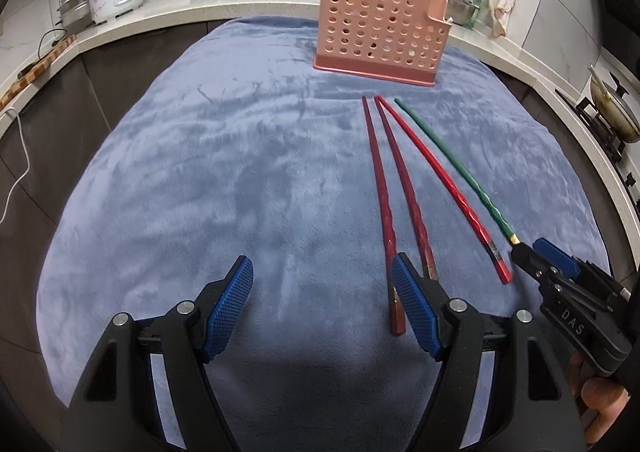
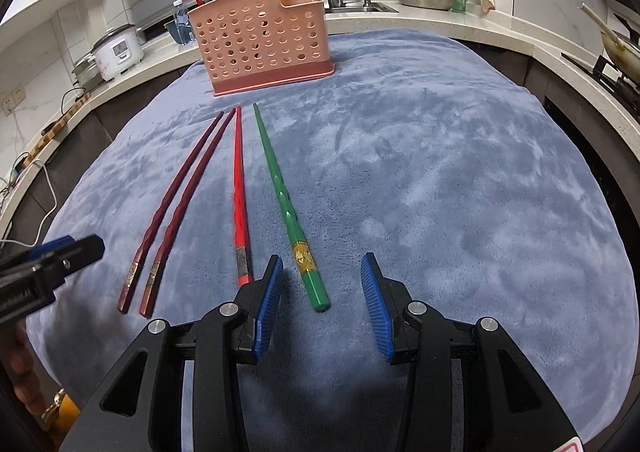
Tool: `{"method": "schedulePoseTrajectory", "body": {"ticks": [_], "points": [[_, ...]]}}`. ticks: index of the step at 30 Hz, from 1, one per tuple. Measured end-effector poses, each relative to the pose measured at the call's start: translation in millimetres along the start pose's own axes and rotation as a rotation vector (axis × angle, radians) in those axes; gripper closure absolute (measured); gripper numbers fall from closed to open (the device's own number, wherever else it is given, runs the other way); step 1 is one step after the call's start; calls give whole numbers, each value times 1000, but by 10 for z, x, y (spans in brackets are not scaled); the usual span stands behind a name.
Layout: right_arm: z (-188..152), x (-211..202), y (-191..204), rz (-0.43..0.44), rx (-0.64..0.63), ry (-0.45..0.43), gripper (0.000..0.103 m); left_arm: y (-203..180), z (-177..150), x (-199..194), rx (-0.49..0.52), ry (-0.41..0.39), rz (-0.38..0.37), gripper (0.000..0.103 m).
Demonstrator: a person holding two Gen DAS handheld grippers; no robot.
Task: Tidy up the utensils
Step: 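Move both open tools down to the remaining chopsticks on the blanket, then grasp a dark red chopstick with the left tool while the right tool grasps the green chopstick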
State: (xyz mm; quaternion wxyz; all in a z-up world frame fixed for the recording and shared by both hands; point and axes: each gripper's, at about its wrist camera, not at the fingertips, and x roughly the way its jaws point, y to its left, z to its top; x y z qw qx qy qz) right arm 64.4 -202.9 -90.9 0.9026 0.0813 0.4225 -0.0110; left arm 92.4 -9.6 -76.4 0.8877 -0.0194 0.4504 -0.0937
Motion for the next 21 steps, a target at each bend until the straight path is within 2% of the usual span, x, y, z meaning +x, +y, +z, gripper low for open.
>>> {"method": "schedulePoseTrajectory", "body": {"ticks": [6, 15, 18, 21], "points": [[35, 44, 15, 16, 11, 7, 66, -76, -32, 62, 25, 17, -6, 35], [29, 97, 37, 3, -16, 11, 79, -122, -78, 126, 44, 36, -5, 35], [30, 107, 34, 1, -21, 13, 88, -125, -80, 131, 44, 37, -4, 35], [30, 107, 32, 2, -23, 14, 88, -122, -85, 134, 42, 38, -11, 35]]}}
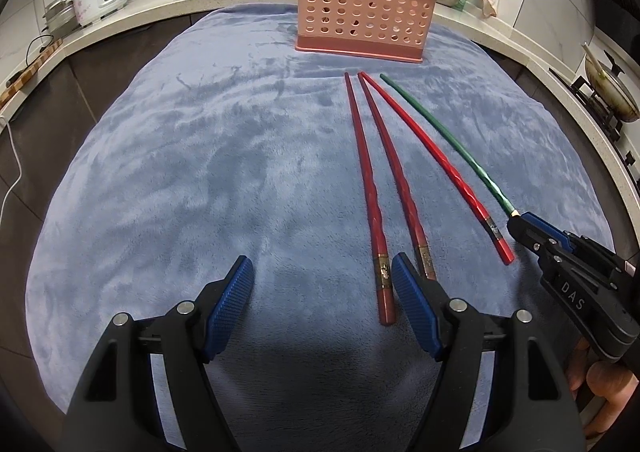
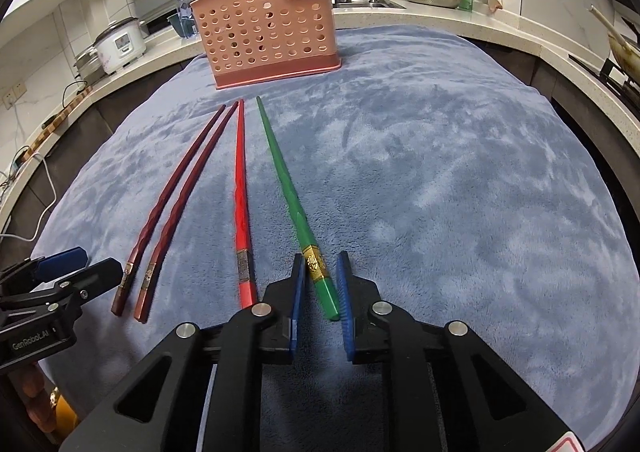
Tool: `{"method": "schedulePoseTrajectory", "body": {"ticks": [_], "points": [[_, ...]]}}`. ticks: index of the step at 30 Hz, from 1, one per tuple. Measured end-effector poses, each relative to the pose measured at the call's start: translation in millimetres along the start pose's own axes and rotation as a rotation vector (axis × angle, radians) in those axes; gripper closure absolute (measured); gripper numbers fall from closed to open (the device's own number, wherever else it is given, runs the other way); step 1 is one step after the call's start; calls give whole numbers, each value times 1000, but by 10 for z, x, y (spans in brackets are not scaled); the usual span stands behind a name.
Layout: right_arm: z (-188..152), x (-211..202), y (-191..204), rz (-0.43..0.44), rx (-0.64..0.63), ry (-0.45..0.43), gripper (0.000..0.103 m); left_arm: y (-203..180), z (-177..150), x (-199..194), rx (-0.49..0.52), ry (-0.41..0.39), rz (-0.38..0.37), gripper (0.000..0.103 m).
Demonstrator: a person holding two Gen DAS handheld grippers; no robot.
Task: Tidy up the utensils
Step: 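Grasp a dark red chopstick with the left tool while the right tool grasps the green chopstick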
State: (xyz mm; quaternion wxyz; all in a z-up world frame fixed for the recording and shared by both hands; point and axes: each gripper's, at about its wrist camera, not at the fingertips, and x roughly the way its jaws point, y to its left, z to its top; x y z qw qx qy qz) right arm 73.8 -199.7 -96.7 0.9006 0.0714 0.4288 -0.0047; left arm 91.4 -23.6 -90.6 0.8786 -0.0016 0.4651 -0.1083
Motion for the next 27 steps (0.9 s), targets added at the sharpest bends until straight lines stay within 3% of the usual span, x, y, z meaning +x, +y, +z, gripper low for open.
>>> {"method": "schedulePoseTrajectory", "body": {"ticks": [7, 13, 16, 21, 23, 27], "points": [[-31, -7, 4, 5, 1, -3, 89, -48, -23, 34, 12, 7, -15, 35], [-47, -6, 9, 6, -1, -5, 89, -74, -54, 92, 45, 8, 8, 47], [-53, -10, 5, 5, -1, -7, 89, -71, -56, 92, 53, 6, 4, 55], [-57, -23, 0, 8, 1, -6, 90, -66, -59, 83, 60, -3, -10, 88], [-62, -36, 5, 8, -3, -7, 90, -60, -59, 82, 58, -4, -12, 94], [-72, -70, 8, 11, 3, -9, 92, -37, -50, 56, 47, -8, -18, 95]]}}
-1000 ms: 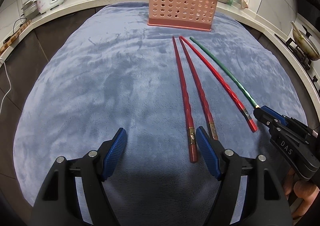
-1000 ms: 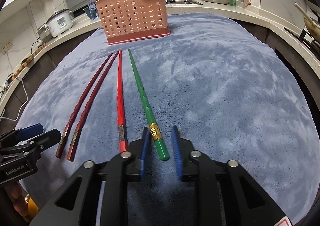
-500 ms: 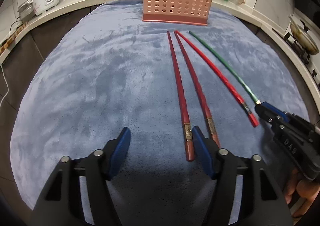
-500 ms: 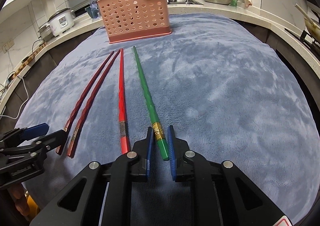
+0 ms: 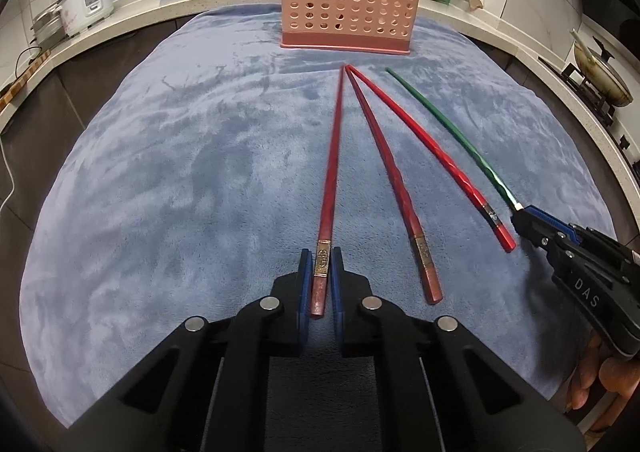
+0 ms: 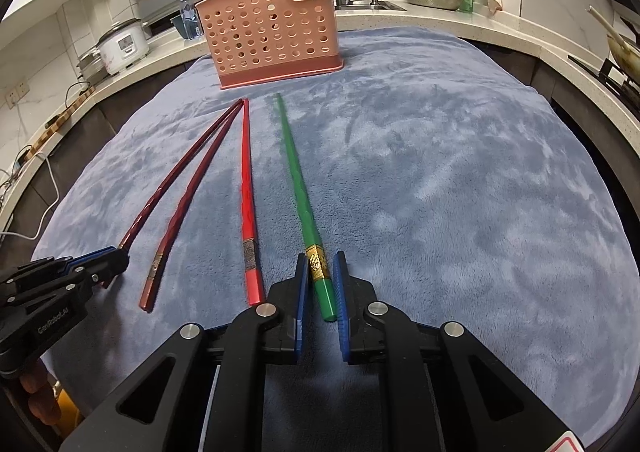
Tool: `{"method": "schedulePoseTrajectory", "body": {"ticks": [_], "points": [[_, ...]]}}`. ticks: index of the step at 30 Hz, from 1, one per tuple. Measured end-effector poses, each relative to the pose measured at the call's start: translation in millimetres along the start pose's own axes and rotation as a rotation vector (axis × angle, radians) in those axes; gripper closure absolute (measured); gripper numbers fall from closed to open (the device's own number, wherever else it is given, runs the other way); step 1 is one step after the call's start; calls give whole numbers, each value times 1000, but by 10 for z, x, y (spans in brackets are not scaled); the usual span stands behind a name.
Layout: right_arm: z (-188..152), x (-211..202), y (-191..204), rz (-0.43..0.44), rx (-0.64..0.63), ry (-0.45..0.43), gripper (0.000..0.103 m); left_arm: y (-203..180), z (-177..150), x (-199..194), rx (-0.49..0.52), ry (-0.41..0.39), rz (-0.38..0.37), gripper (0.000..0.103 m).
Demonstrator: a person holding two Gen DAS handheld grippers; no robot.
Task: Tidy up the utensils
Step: 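Grasp a dark red chopstick with the left tool while the right tool grasps the green chopstick, then lift both chopsticks and lower them tip-first into the pink holder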
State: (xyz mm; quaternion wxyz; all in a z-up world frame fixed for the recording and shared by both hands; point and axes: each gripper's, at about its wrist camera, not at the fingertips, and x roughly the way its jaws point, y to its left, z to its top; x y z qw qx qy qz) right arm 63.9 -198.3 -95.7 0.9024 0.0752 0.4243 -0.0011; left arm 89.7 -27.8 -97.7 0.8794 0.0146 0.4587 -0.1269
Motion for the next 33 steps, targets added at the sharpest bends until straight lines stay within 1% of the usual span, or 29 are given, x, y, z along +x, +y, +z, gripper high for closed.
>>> {"method": "schedulePoseTrajectory", "body": {"ticks": [5, 13, 18, 22, 28, 33], "points": [[-5, -117, 18, 15, 5, -14, 94, 33, 19, -74, -11, -3, 2, 95], [146, -483, 42, 31, 7, -99, 96, 89, 141, -367, -29, -55, -2, 96], [324, -748, 10, 34, 29, -175, 96, 151, 278, -555, -51, -86, -23, 96], [495, -957, -18, 35, 42, -229, 96, 214, 402, -727, -72, -126, -33, 96], [737, -1218, -36, 36, 64, -275, 96, 262, 614, -972, -72, -192, -32, 96], [917, -1404, -25, 61, 78, -326, 96, 285, 783, -1138, -66, -248, -29, 96]]}}
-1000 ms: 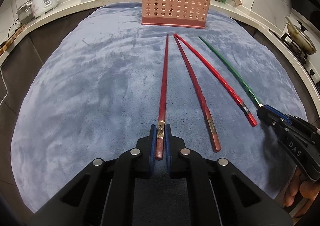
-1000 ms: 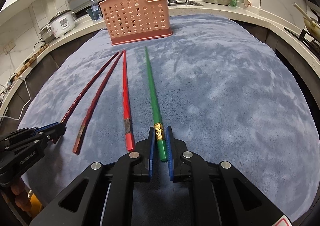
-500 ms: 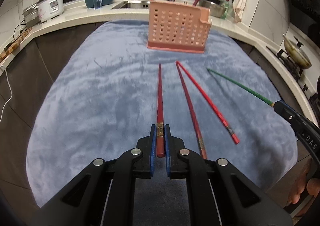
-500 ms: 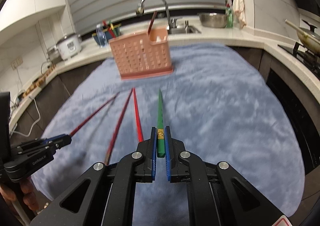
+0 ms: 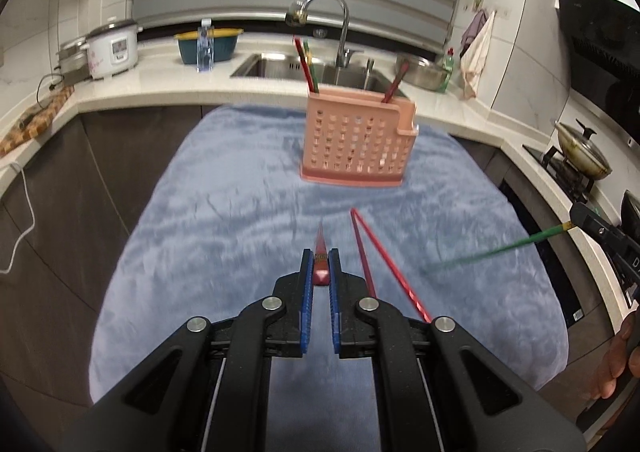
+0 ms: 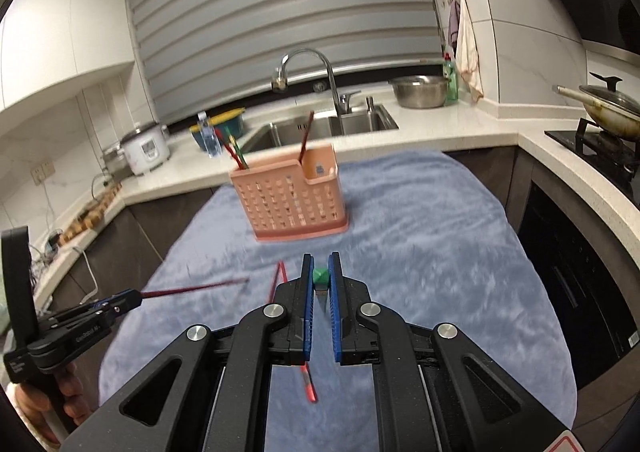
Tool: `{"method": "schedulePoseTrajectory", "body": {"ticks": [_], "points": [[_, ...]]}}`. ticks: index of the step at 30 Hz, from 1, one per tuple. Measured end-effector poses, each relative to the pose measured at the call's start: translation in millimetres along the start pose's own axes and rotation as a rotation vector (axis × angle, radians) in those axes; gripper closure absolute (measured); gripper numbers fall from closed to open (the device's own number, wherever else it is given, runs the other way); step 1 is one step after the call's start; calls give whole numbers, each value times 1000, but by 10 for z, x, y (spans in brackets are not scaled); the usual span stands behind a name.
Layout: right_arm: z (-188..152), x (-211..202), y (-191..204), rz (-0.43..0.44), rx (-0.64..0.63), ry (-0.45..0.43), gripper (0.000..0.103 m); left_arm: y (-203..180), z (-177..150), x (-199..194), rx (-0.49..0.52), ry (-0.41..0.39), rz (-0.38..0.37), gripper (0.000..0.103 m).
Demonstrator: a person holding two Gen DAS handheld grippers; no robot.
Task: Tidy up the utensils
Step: 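Lift both chopsticks and lower them tip-first into the pink holder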
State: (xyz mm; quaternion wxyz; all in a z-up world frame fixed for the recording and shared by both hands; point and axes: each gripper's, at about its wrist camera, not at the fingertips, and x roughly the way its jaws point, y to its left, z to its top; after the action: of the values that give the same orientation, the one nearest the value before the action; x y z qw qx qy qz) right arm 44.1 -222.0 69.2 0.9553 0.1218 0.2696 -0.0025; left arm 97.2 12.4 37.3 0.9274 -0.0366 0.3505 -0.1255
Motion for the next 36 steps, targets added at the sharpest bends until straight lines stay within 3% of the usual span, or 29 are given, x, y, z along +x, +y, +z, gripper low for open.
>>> {"method": "schedulePoseTrajectory", "body": {"ticks": [11, 20, 25, 28, 36], "points": [[472, -120, 50, 30, -1, -102, 96, 4, 618, -160, -4, -111, -17, 96], [1102, -63, 81, 111, 43, -190, 96, -107, 1405, -369, 22, -256, -68, 96], [1505, 102, 183, 155, 51, -245, 96, -115, 1841, -372, 18, -347, -91, 96], [1671, 233, 242, 160, 40, -260, 96, -75, 2050, -279, -2, -361, -103, 96], [2227, 859, 312, 170, 98, -260, 96, -4, 2606, 5, -23, -449, -100, 96]]}}
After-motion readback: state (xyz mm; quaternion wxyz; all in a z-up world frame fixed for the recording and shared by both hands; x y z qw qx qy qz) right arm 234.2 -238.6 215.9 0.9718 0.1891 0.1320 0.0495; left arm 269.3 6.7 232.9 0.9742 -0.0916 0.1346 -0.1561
